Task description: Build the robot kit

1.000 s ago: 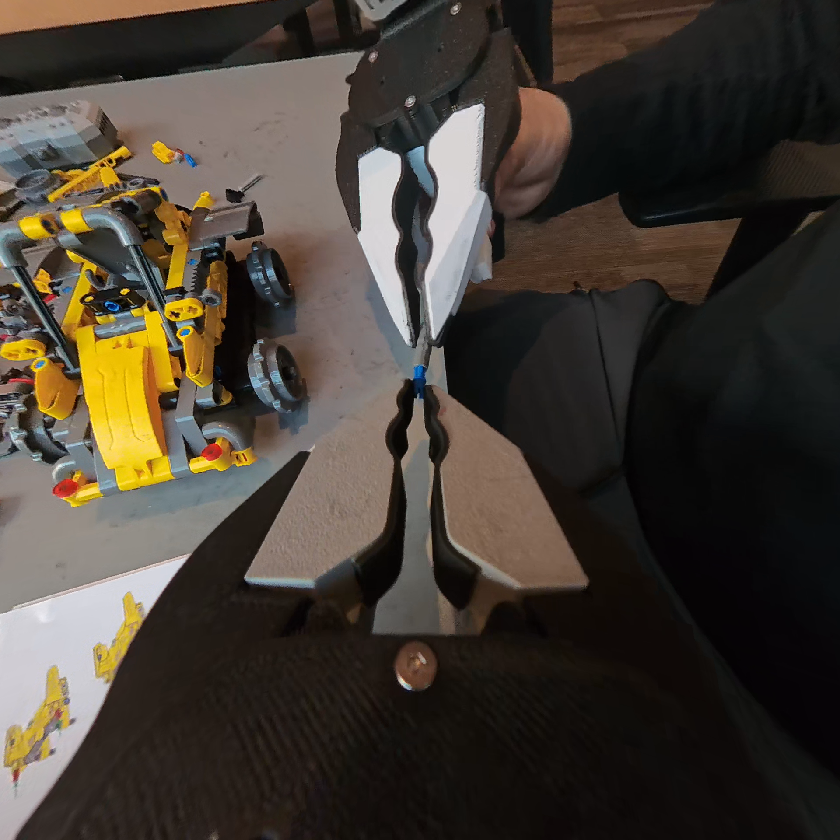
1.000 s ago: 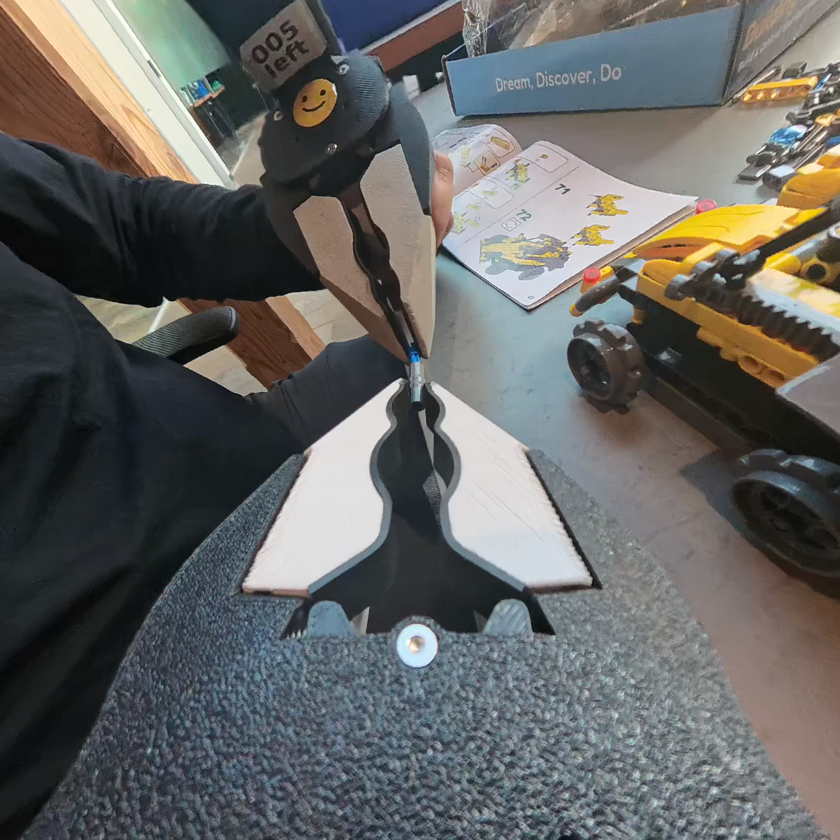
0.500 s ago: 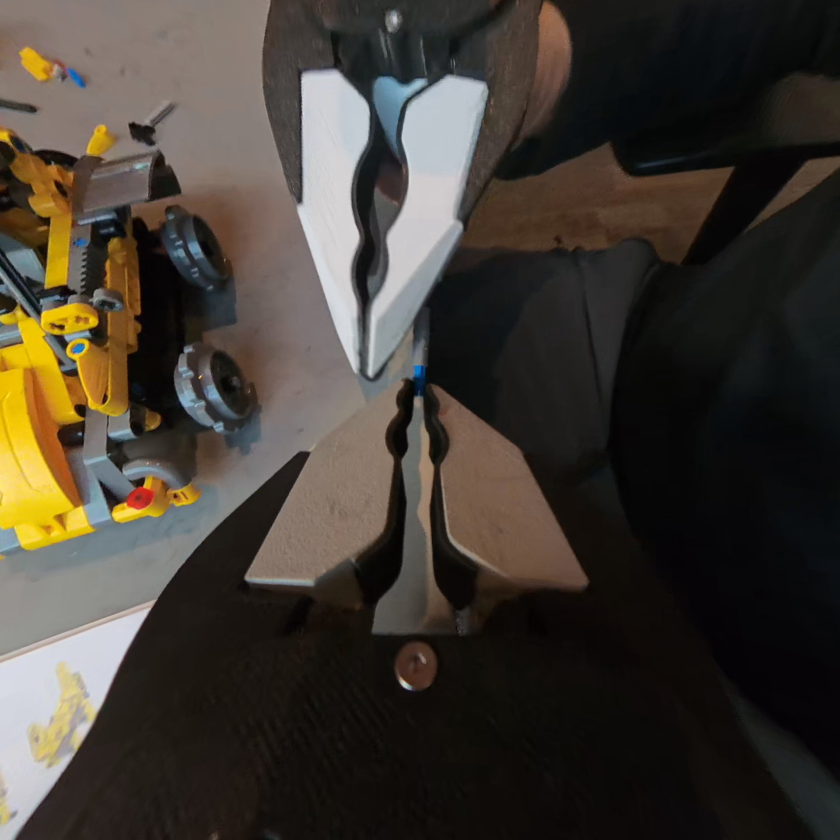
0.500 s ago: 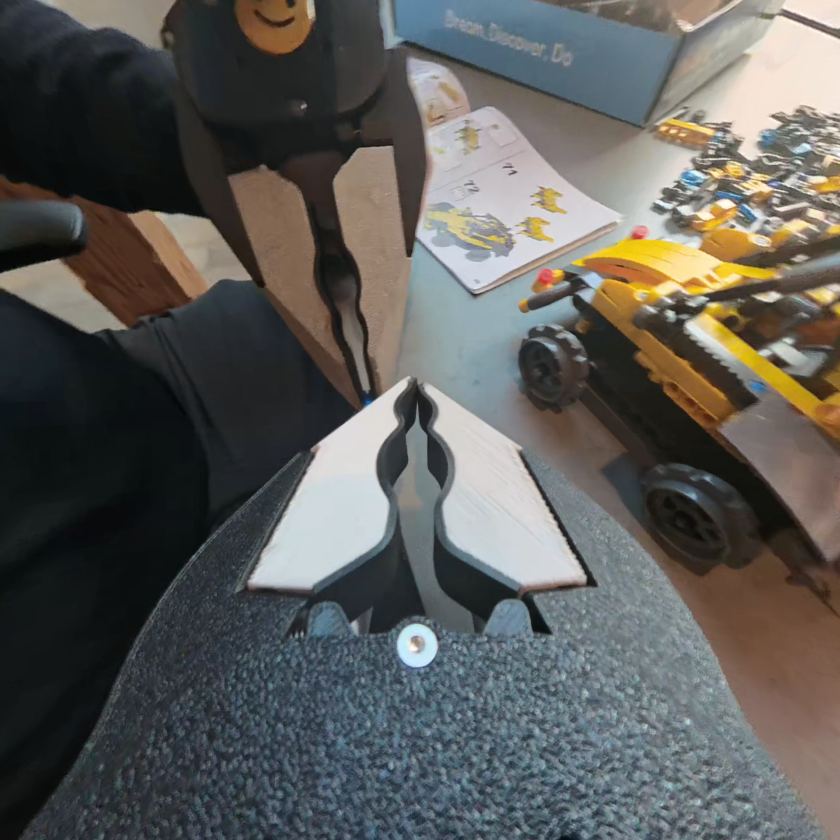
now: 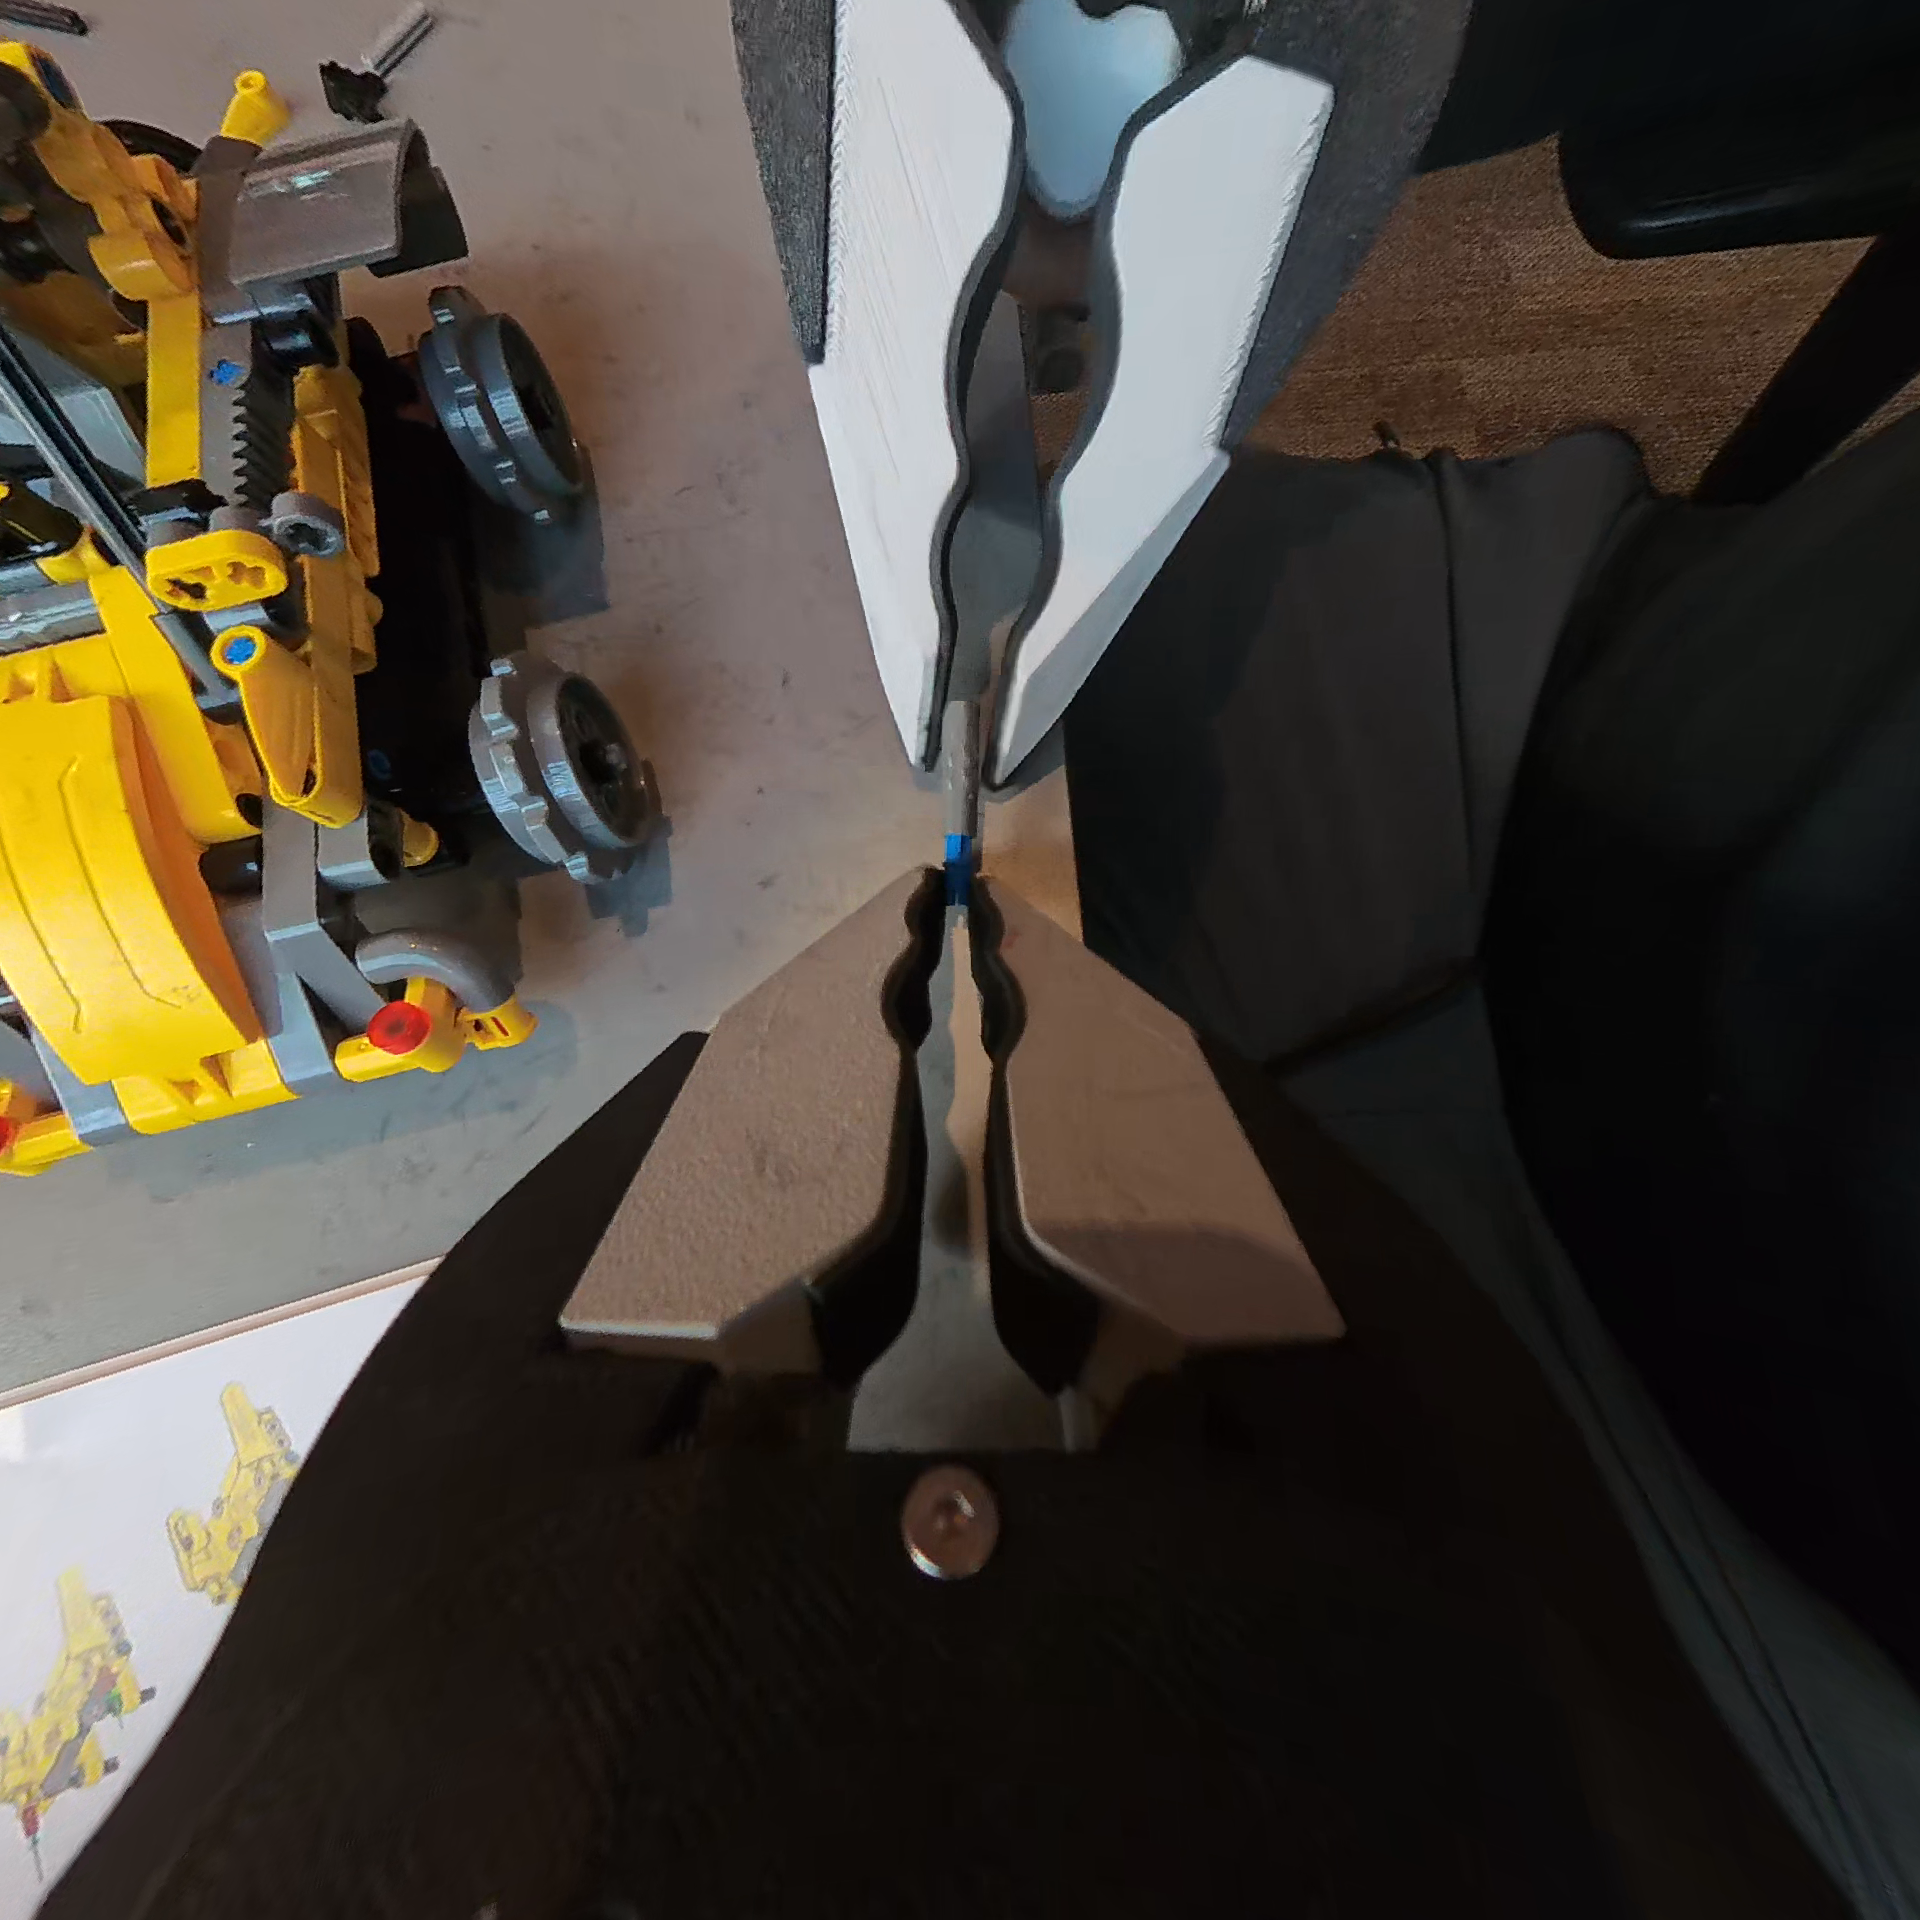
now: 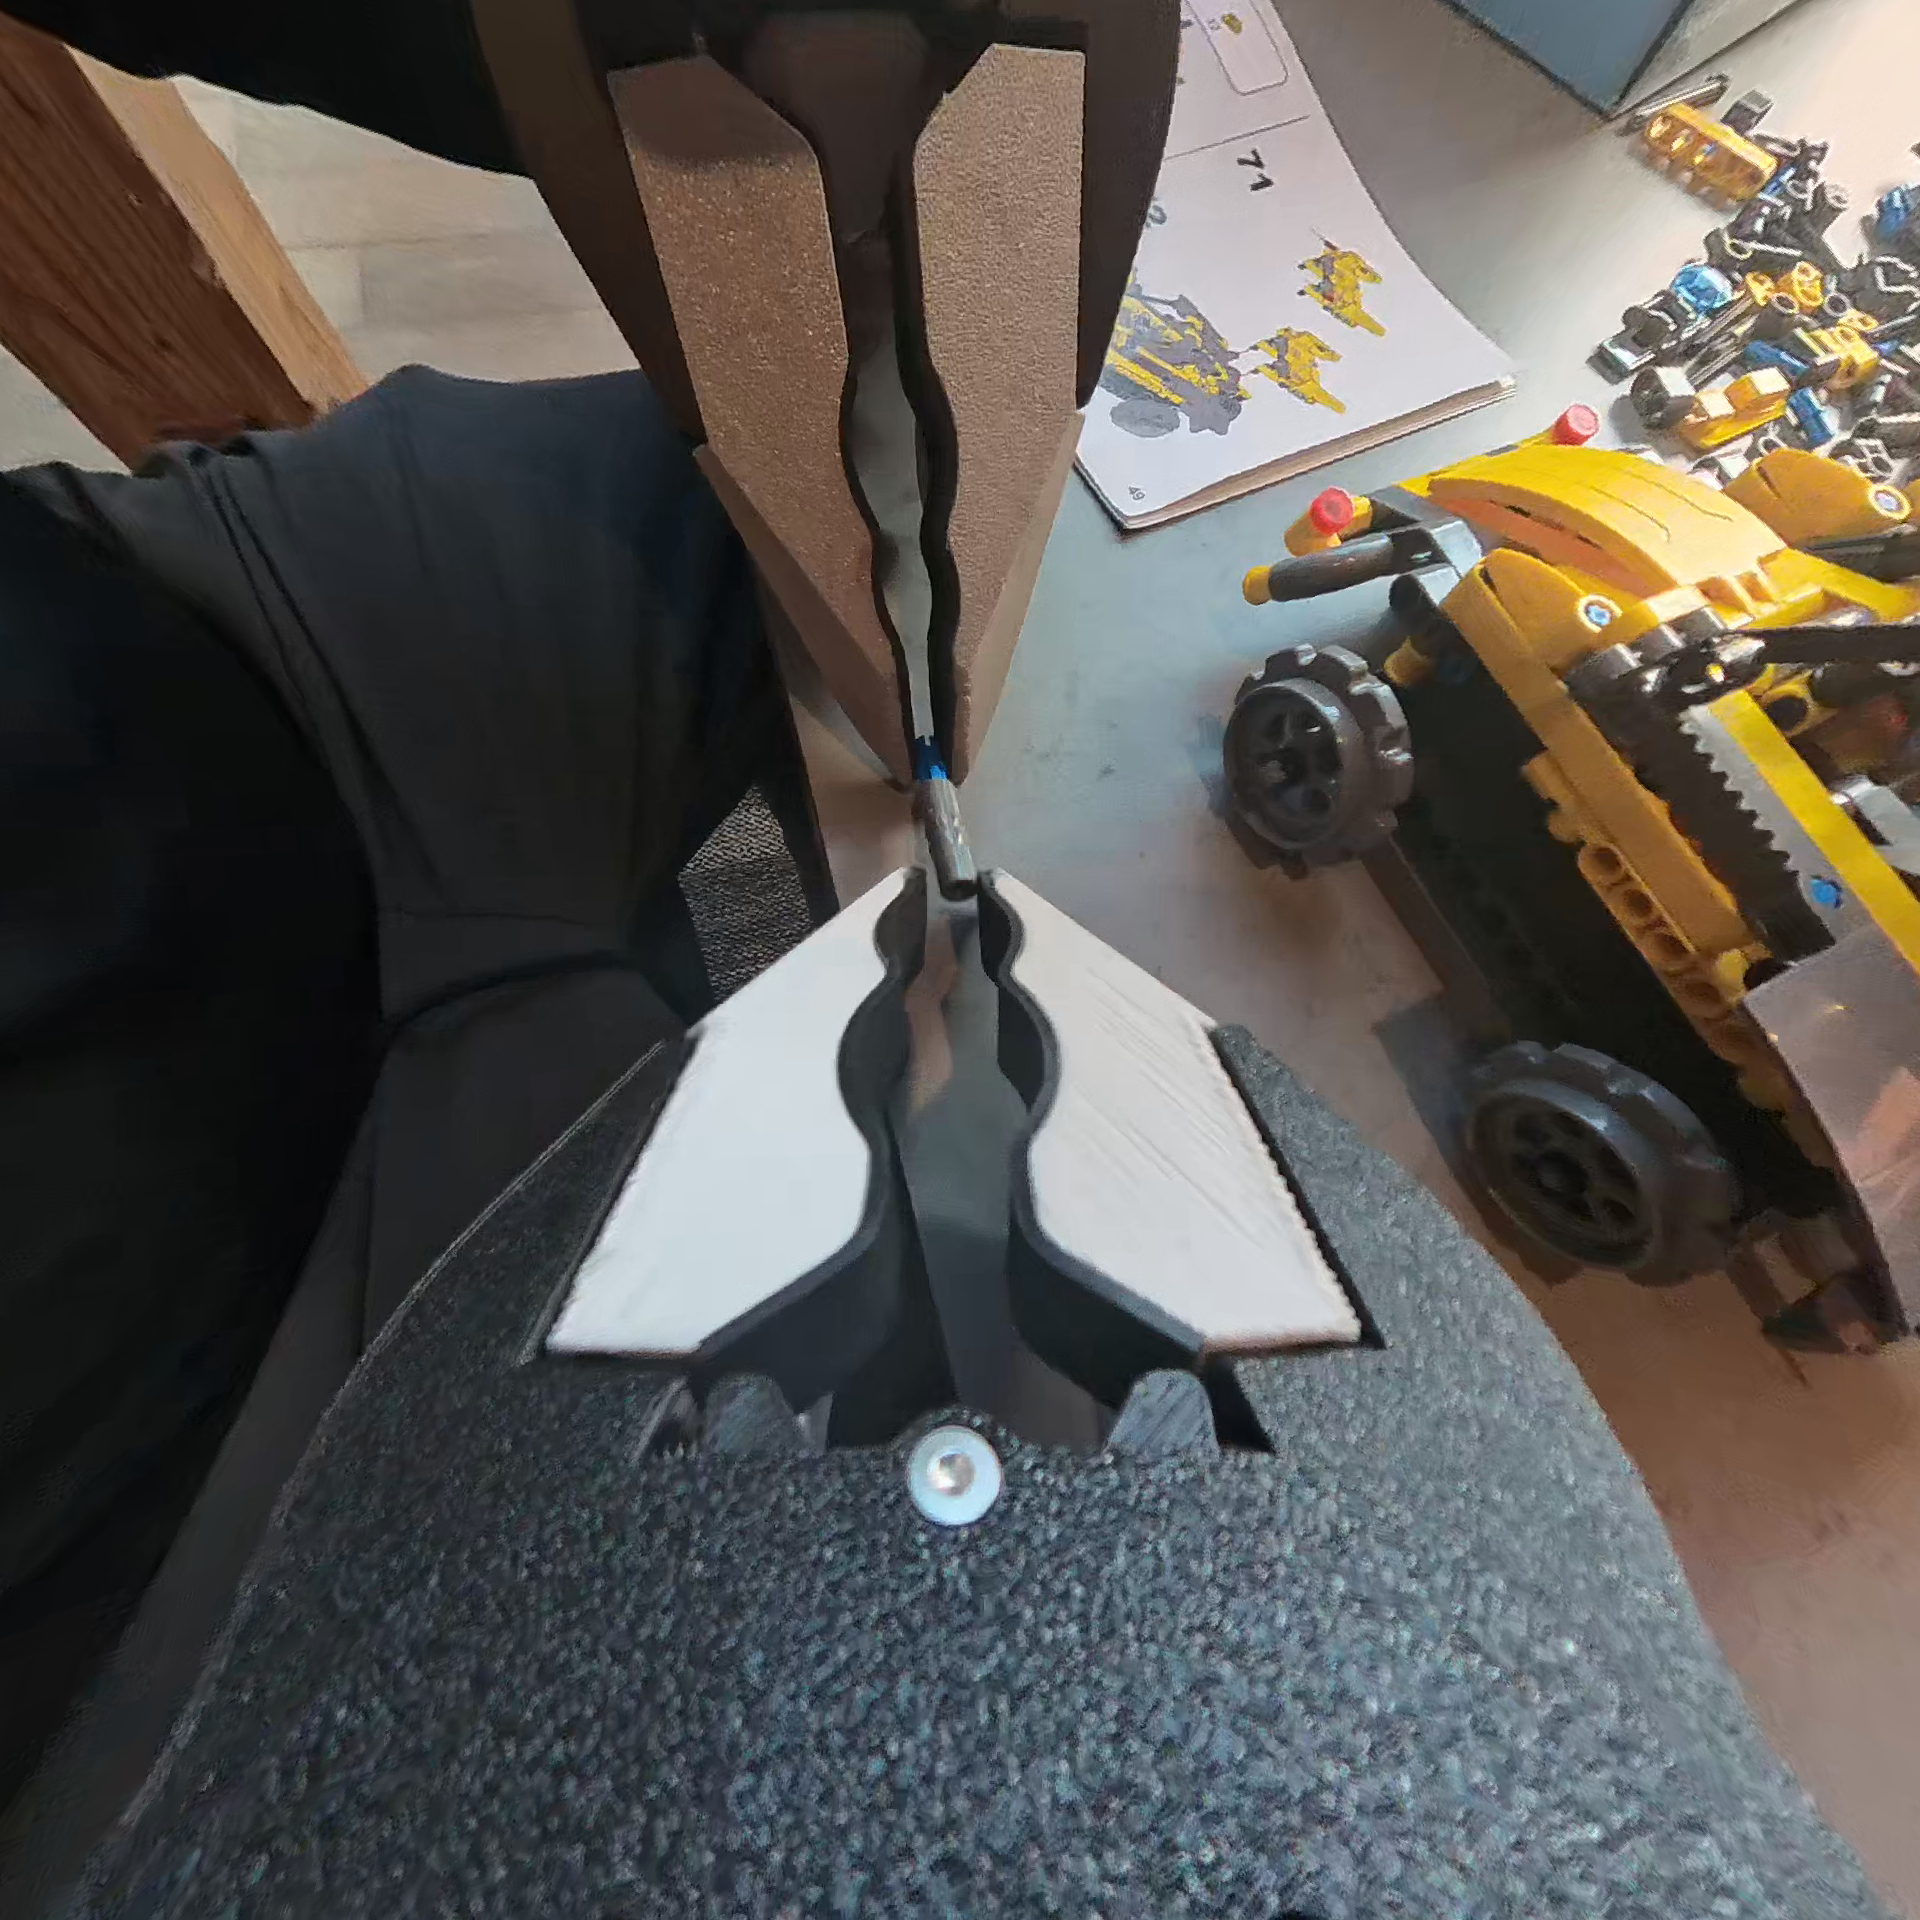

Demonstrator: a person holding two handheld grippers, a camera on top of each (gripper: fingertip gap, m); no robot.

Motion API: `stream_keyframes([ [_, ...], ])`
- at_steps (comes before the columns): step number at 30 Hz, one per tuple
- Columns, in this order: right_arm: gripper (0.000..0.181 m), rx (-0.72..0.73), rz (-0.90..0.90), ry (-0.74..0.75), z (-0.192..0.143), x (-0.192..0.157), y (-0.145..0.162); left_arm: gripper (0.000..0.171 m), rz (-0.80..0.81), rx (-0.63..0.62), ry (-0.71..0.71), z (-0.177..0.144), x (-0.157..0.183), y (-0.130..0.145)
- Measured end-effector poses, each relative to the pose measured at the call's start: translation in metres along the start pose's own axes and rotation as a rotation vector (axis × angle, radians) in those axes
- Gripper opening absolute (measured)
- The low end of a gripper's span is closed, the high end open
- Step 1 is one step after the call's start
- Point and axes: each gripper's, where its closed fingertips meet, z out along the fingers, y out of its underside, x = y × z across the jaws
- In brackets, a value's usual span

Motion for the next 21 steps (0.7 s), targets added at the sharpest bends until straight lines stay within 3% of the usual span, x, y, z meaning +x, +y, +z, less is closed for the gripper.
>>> stream_keyframes([
  [8,0.004,0.016,-0.004,0.016,-0.0086,0.0038,-0.002,0.001,-0.045,-0.012,0.035,-0.0003,-0.0017,0.0008],
  [15,0.003,-0.03,0.0,0.02,-0.0037,0.0058,0.0048,0.001,-0.069,-0.096,0.073,0.0006,-0.0028,0.001],
  [21,0.003,-0.043,0.0,0.016,-0.0031,0.0049,0.0055,0.001,-0.121,-0.067,0.105,0.0008,-0.0036,0.0004],
])
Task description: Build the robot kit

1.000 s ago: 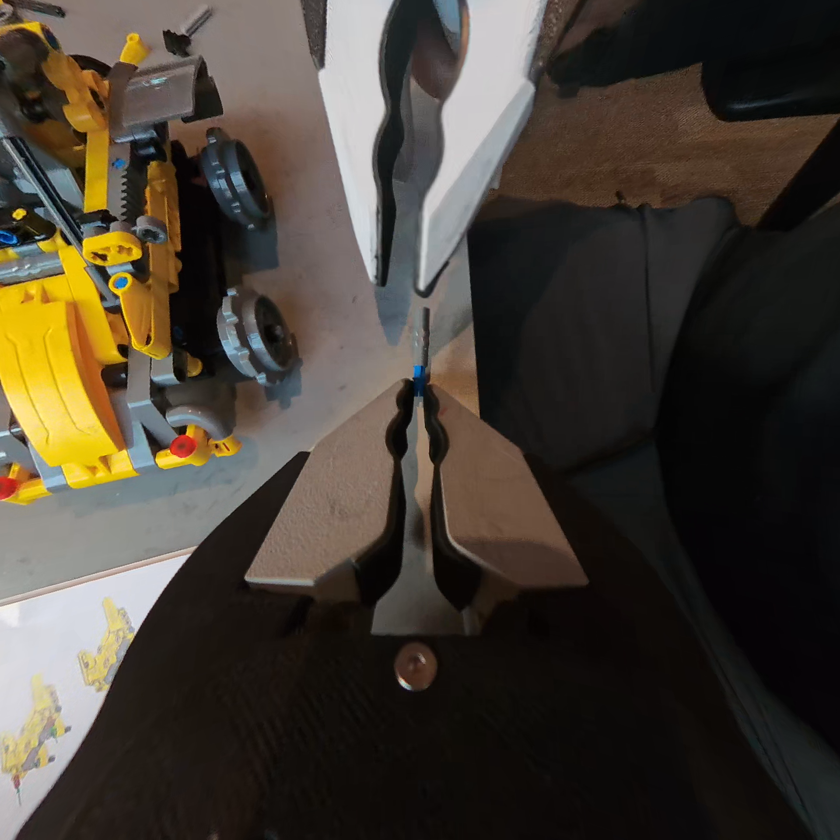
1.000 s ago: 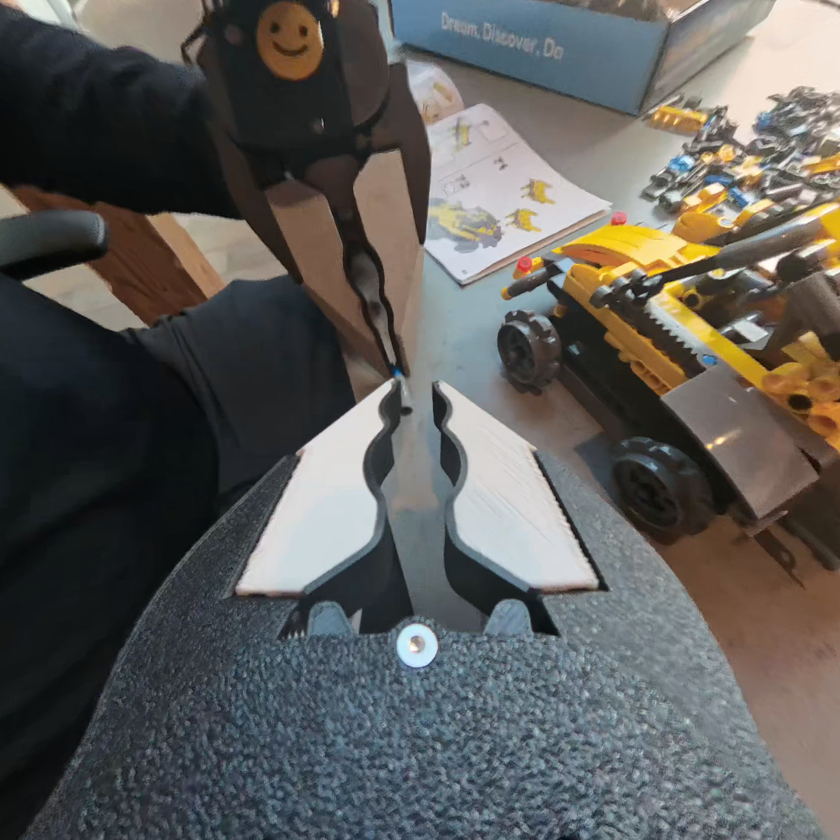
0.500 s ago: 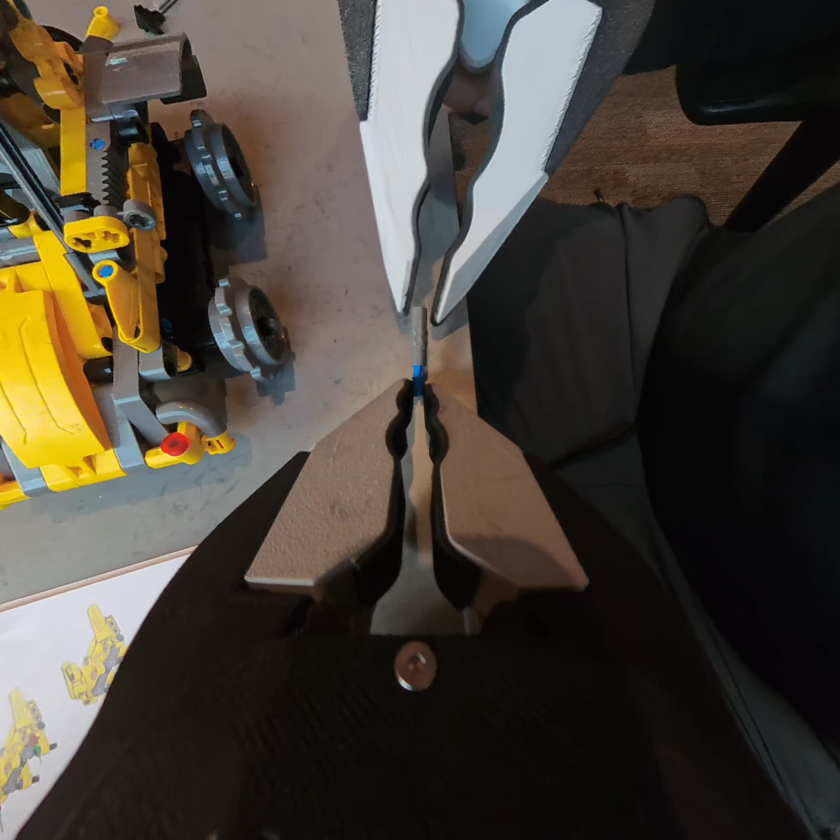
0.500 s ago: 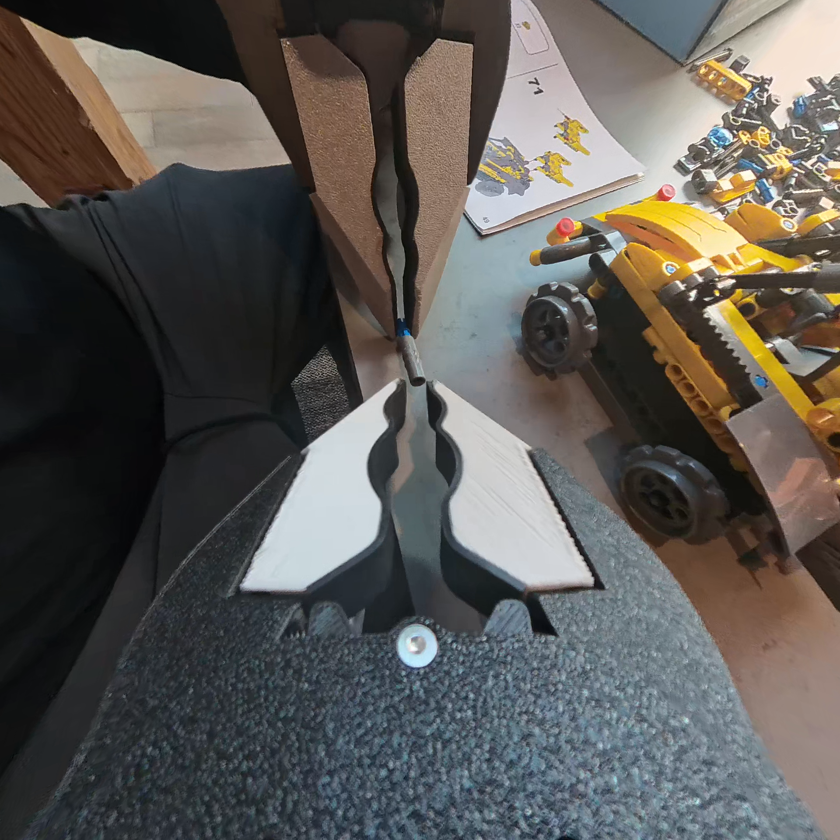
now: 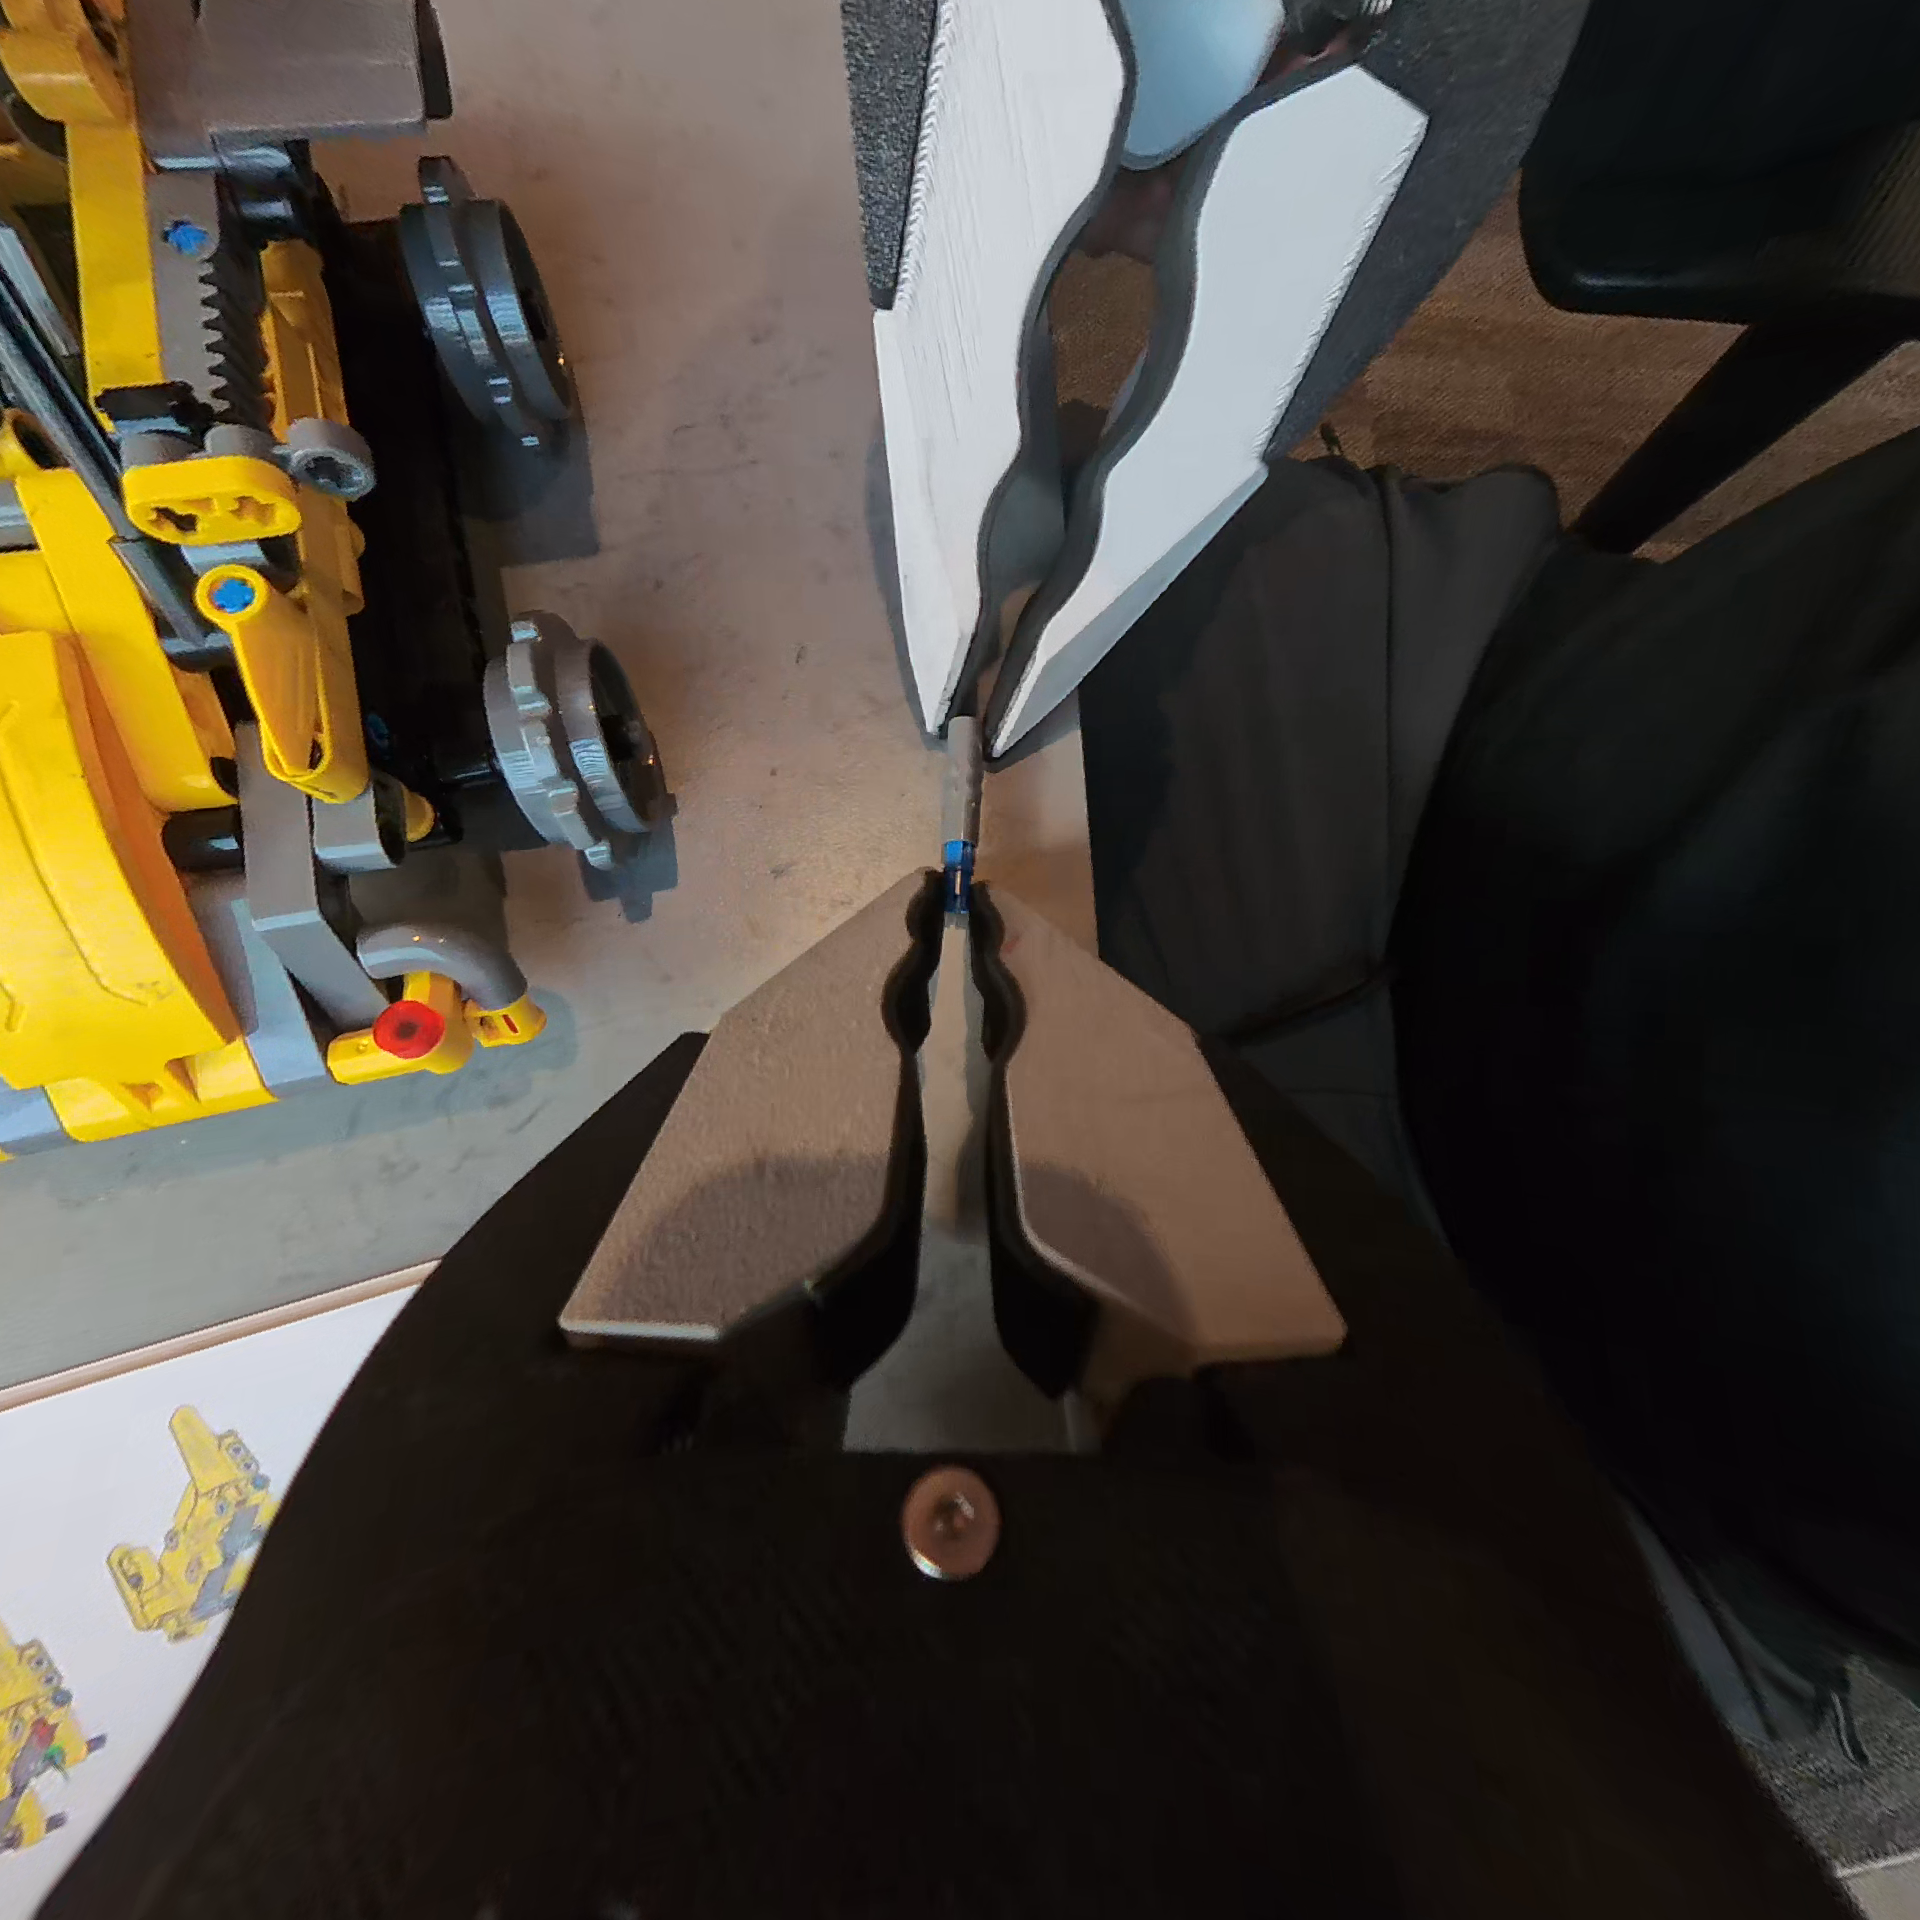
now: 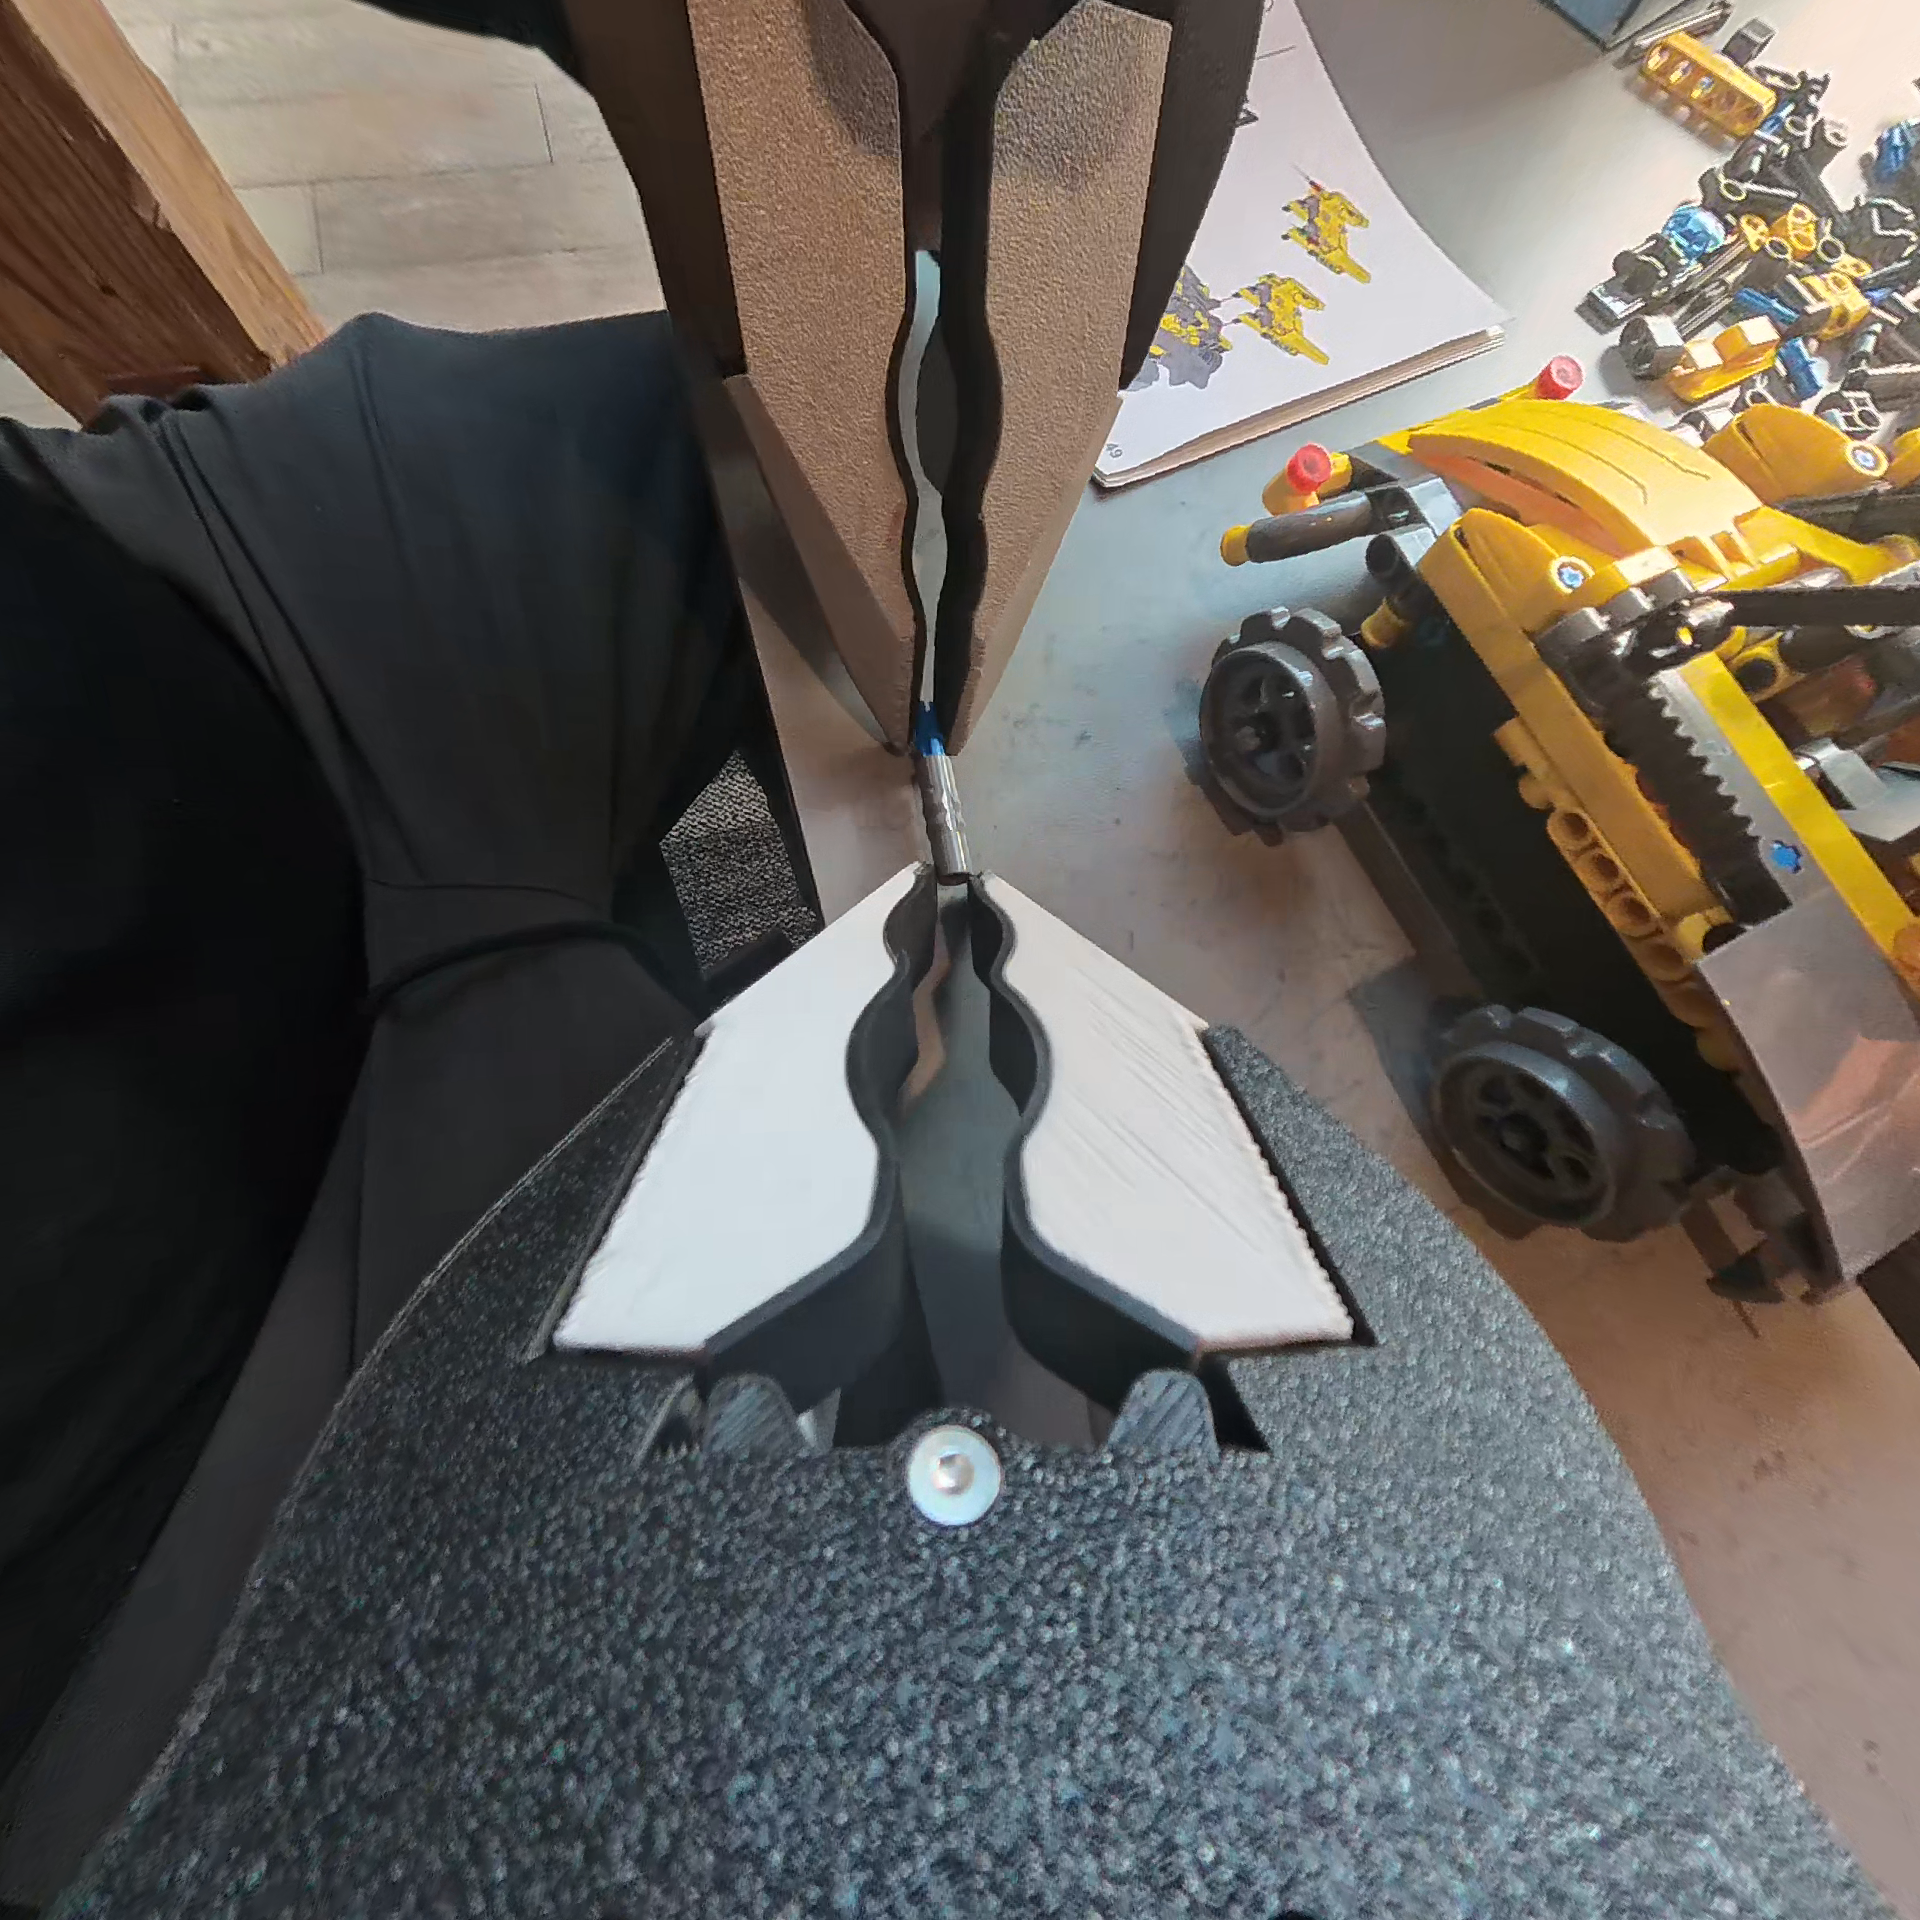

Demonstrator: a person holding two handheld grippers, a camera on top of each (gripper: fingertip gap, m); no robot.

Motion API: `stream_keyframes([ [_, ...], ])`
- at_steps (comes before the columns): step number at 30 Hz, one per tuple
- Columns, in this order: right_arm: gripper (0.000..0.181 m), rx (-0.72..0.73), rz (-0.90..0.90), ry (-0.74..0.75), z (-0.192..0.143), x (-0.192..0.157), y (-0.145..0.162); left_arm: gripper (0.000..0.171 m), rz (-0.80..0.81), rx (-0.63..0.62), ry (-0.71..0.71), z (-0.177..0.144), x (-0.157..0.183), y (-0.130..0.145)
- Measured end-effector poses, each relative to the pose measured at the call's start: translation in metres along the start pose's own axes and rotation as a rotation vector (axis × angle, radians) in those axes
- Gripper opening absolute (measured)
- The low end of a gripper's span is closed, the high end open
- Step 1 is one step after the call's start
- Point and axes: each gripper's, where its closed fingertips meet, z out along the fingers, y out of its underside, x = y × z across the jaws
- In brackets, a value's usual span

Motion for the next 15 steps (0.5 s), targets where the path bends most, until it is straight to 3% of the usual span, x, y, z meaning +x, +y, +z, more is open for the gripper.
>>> stream_keyframes([
  [15,0.001,-0.07,-0.049,0.011,0.0015,-0.0005,-0.0003,0.0,0.029,-0.085,0.025,0.0036,-0.0031,-0.0036],
])
